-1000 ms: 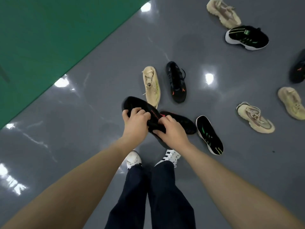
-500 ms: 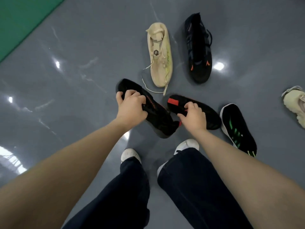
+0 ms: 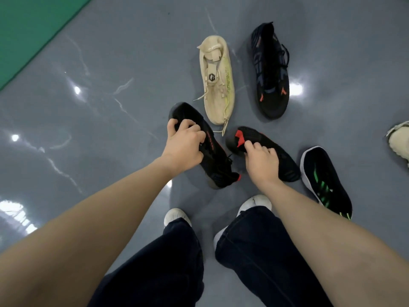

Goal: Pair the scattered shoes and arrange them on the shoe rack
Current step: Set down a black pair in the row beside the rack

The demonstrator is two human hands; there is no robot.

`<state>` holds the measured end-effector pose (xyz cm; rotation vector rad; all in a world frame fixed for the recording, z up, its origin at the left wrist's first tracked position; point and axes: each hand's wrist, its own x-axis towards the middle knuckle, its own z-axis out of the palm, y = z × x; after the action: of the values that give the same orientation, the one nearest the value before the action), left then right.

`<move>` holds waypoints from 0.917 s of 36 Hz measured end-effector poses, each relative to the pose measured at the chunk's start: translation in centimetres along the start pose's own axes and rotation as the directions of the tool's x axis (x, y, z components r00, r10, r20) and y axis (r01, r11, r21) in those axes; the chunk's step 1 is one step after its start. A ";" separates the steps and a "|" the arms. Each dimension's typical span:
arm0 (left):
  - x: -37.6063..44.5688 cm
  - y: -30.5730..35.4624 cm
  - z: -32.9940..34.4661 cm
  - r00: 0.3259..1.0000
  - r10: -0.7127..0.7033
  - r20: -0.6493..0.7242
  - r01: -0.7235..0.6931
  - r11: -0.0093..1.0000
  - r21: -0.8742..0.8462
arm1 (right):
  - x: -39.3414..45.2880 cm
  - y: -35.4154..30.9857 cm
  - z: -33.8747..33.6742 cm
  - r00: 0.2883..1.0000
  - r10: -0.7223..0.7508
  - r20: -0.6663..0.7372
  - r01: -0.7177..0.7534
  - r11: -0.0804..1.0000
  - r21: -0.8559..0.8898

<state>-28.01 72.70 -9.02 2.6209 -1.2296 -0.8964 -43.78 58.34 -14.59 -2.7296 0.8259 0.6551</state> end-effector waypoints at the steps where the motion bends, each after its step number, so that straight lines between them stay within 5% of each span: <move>1: -0.4 0.4 -0.9 1.000 0.005 -0.005 -0.005 1.000 0.010 | -0.2 0.1 -1.1 1.000 -0.002 -0.016 0.001 1.000 -0.015; 14: -6.4 7.7 -16.0 0.999 0.031 -0.036 -0.026 0.992 0.123 | -6.7 -2.2 -20.3 0.972 -0.090 -0.219 0.080 0.995 -0.056; 33: -12.9 22.5 -39.7 0.979 0.197 -0.047 -0.156 0.884 0.440 | -17.9 1.5 -45.9 0.943 -0.021 -0.332 0.011 0.999 -0.031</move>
<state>-27.43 61.45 37.08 2.7613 -1.7871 -0.5088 -41.73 50.65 34.07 -2.9145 0.8666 0.2020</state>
